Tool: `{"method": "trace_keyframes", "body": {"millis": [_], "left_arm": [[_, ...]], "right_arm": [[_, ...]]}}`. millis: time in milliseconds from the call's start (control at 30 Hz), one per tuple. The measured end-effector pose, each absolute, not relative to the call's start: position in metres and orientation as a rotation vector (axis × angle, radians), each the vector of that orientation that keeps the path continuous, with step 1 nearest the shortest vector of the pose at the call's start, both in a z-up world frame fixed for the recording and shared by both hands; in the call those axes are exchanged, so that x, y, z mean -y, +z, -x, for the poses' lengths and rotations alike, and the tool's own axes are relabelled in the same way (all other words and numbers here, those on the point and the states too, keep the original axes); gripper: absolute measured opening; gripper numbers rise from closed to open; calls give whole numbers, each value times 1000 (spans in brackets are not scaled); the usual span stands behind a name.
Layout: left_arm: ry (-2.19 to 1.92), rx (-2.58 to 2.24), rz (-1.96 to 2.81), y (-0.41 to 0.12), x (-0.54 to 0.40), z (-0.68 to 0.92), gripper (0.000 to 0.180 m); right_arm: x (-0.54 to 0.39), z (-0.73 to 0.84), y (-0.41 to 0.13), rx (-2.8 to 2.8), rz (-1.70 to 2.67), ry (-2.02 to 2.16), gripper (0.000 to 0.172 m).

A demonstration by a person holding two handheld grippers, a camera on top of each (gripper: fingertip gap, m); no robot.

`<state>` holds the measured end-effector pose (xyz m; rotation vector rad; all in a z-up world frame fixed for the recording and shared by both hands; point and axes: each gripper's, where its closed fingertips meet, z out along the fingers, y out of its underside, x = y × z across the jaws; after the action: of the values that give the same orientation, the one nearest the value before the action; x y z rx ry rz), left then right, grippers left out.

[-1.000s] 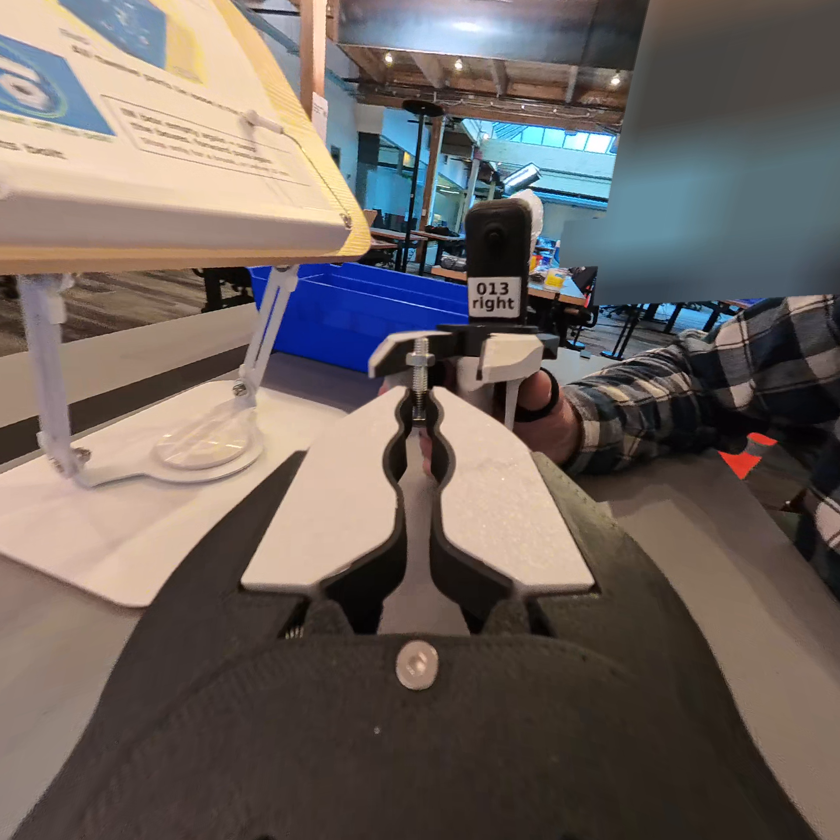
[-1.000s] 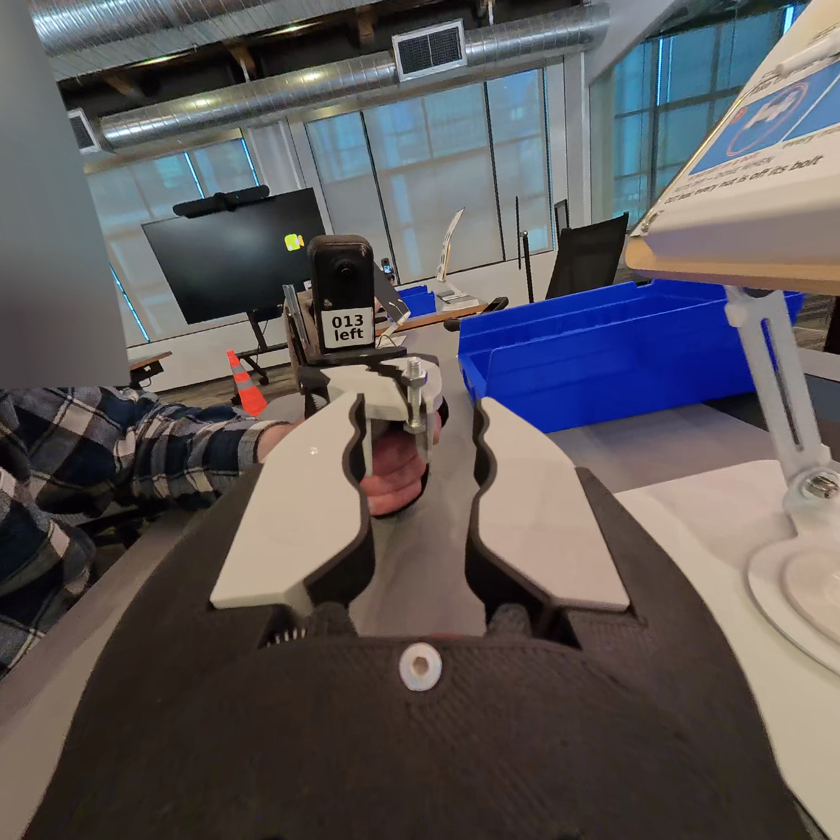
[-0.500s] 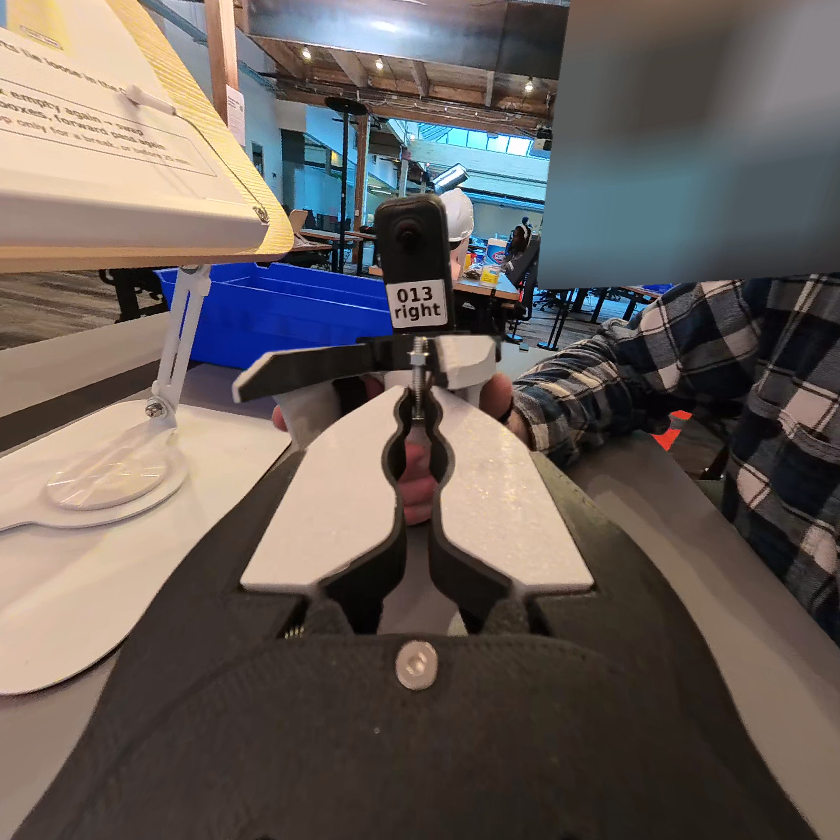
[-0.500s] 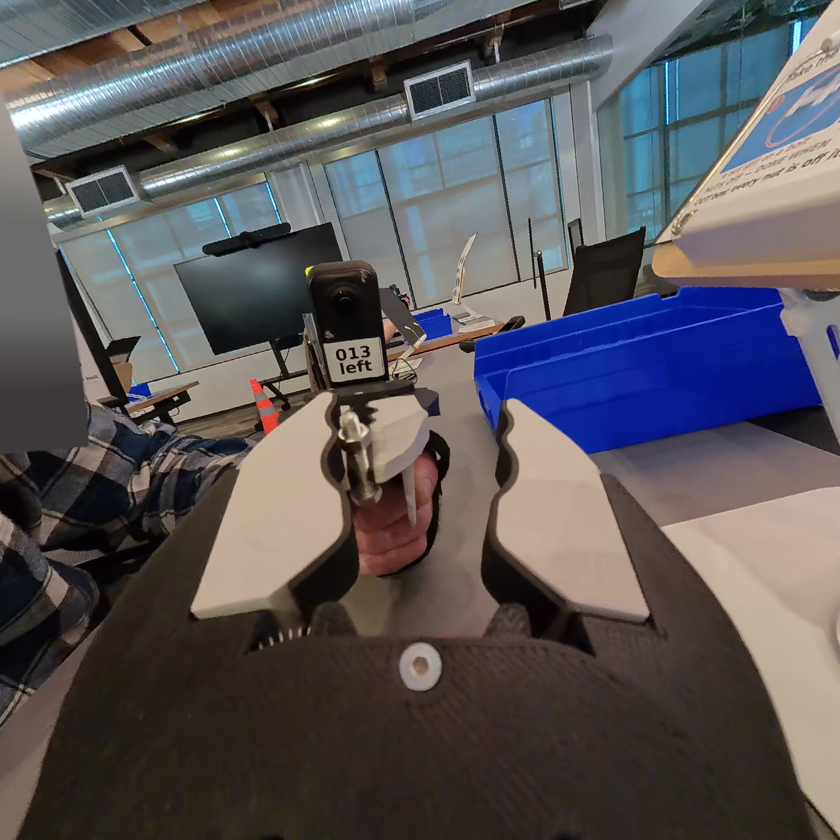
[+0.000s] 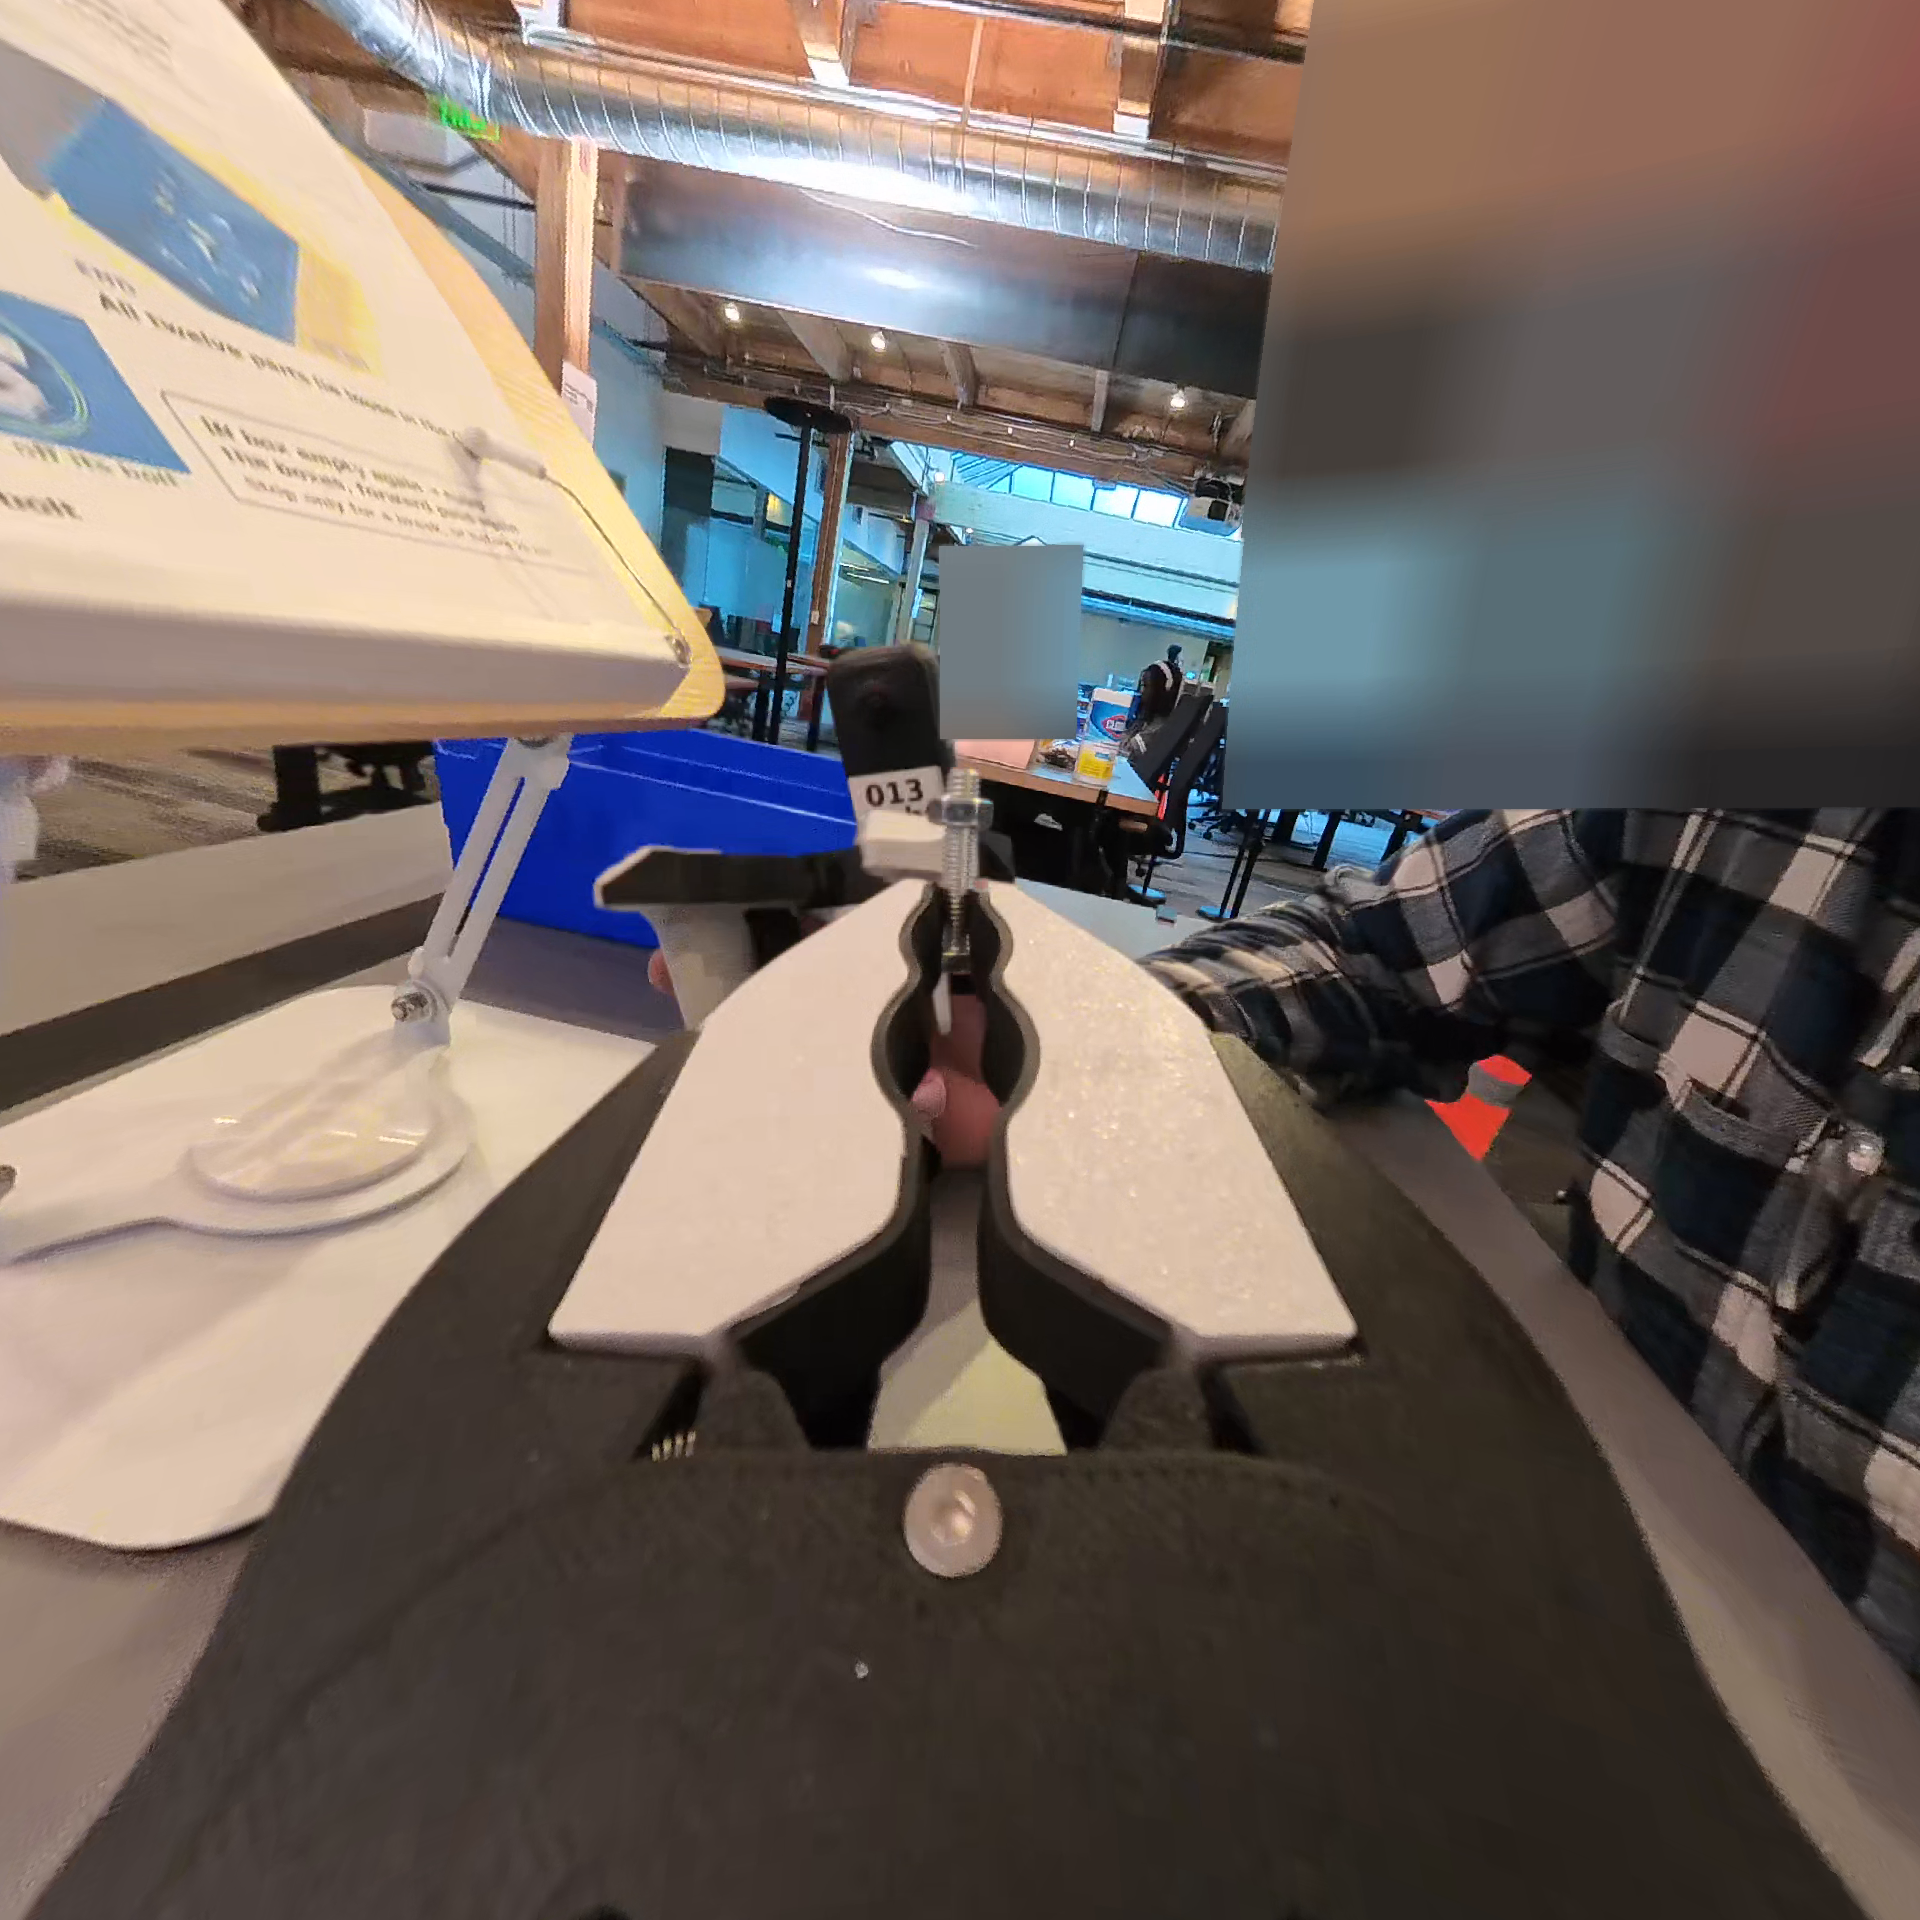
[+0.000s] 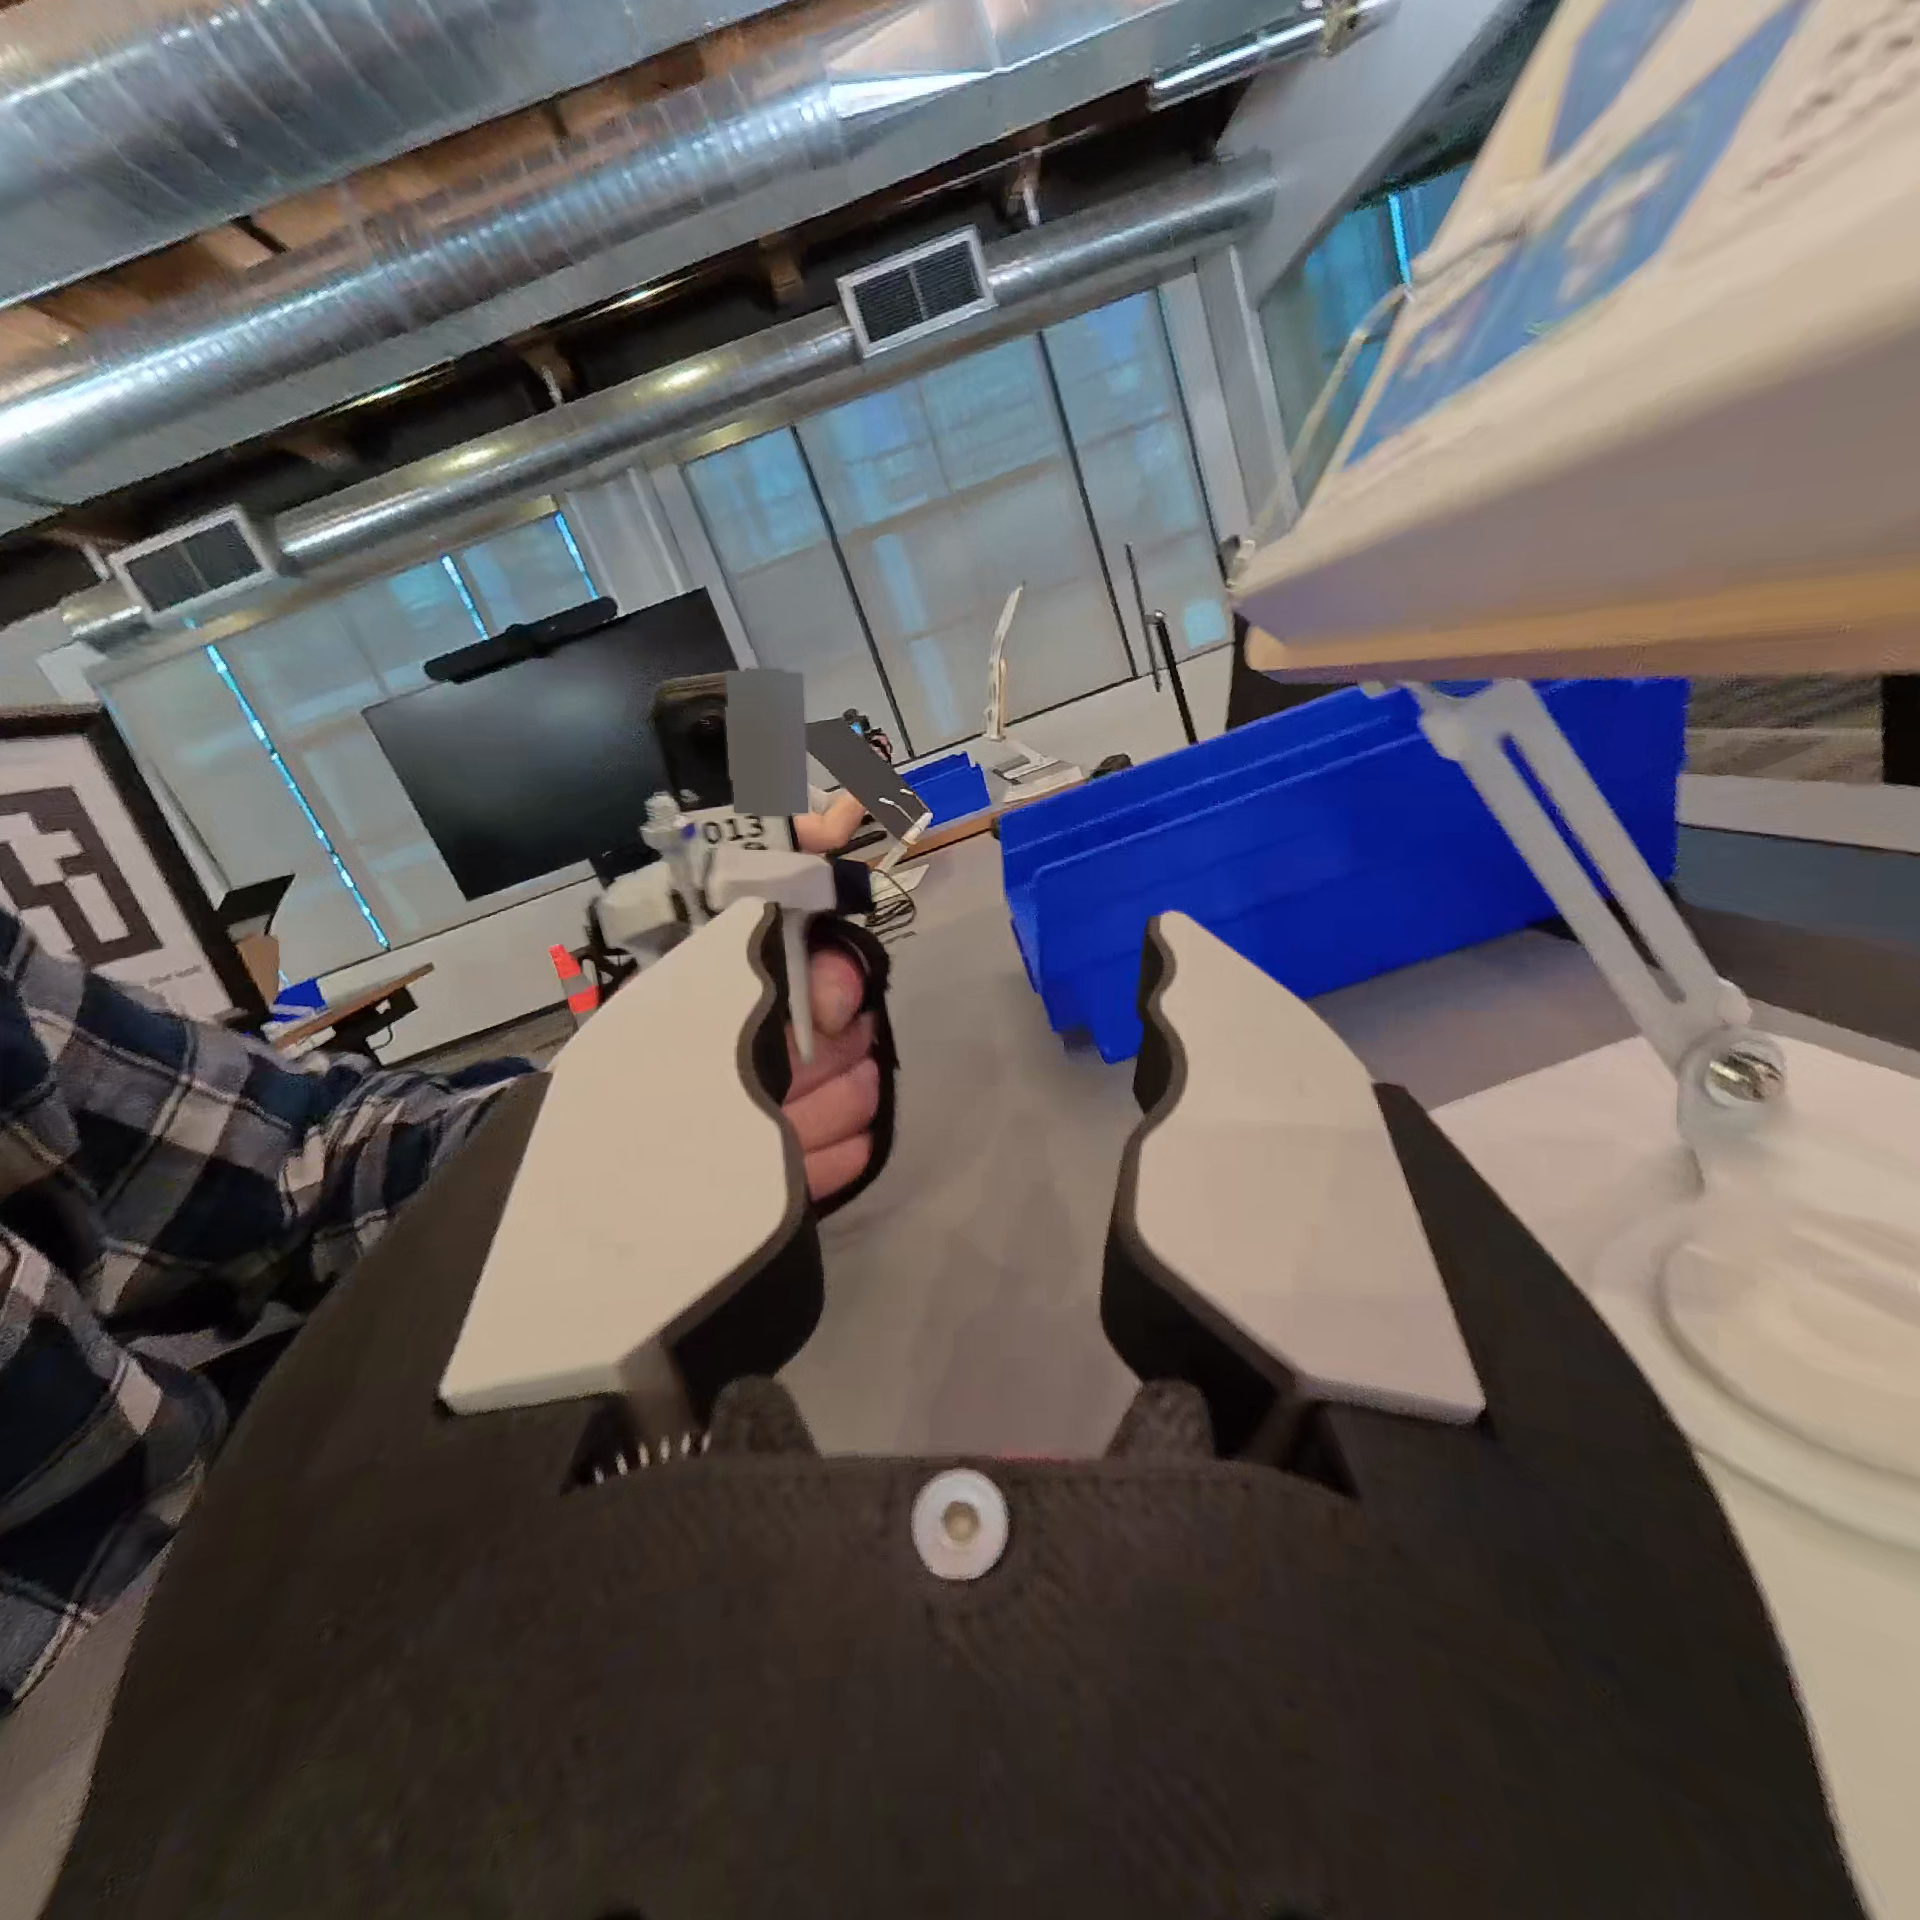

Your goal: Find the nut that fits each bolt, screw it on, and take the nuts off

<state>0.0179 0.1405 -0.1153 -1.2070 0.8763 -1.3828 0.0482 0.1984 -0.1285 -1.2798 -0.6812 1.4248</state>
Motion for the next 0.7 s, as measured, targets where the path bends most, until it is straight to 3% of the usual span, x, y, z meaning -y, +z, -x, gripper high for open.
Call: {"method": "trace_keyframes", "body": {"millis": [433,500,700], "left_arm": [[-1409,-940,1249,-125,-131,-39,5],[-1421,-913,1206,-116,-132,-30,5],[-1411,-923,1237,-125,-137,-31,4]], "right_arm": [[-169,-21,-117,778,1200,1484,80],[-186,-32,-128,741,1258,1450,62],[-176,-30,-120,798,1217,1476,71]]}}
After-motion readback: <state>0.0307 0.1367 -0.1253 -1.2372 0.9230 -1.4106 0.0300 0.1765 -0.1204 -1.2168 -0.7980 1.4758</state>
